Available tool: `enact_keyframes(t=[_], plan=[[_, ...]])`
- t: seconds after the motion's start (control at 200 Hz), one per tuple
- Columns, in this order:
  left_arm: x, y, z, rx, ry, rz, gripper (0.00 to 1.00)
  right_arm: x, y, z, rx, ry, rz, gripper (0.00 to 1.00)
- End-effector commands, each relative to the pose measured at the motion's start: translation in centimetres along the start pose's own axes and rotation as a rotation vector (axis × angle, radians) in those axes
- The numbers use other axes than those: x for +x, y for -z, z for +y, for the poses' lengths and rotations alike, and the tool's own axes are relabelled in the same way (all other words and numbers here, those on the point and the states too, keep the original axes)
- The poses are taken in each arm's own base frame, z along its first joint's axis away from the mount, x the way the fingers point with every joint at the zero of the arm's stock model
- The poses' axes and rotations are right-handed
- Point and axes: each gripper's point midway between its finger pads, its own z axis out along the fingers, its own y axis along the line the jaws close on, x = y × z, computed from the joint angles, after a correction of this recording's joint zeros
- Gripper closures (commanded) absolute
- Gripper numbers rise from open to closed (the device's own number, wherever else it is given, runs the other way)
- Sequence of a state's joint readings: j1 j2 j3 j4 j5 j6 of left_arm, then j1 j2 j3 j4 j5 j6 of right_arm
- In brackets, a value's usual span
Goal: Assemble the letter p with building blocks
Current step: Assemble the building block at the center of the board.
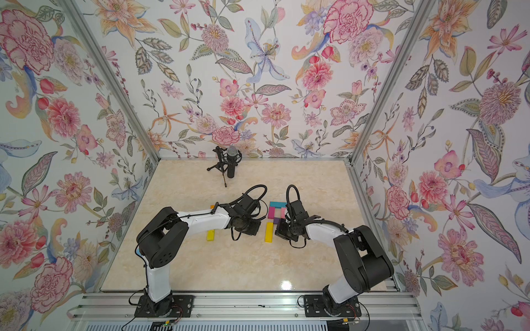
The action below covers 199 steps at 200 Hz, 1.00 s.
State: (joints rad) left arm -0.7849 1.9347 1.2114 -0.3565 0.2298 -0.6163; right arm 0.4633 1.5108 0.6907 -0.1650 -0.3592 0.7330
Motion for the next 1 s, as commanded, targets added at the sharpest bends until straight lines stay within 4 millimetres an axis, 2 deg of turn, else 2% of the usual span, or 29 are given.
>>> enact_keyframes(t=[0.0,0.16,0.345,0.726,0.991], plan=[[1.8,0.6,2.3,-0.084,0.008,0.042,1.0,2.0,0.8,-0.9,0.02,-0.003,0.028,1.0],[1.8,1.0,2.0,-0.064,0.0,0.02,1.0,3.7,1.2,-0.4,0.004,0.007,0.039,1.0],[1.6,1.3,1.9,-0.055,-0.003,0.004,1.0,4.2,0.6,0.4,0.012,0.028,0.047,1.0],[2.1,1.0,2.3,-0.065,-0.008,0.015,1.0,3.6,-1.1,1.5,0.026,0.05,0.064,1.0],[1.8,1.0,2.5,-0.06,-0.005,0.011,1.0,3.0,-1.9,2.1,0.025,0.059,0.076,1.0]])
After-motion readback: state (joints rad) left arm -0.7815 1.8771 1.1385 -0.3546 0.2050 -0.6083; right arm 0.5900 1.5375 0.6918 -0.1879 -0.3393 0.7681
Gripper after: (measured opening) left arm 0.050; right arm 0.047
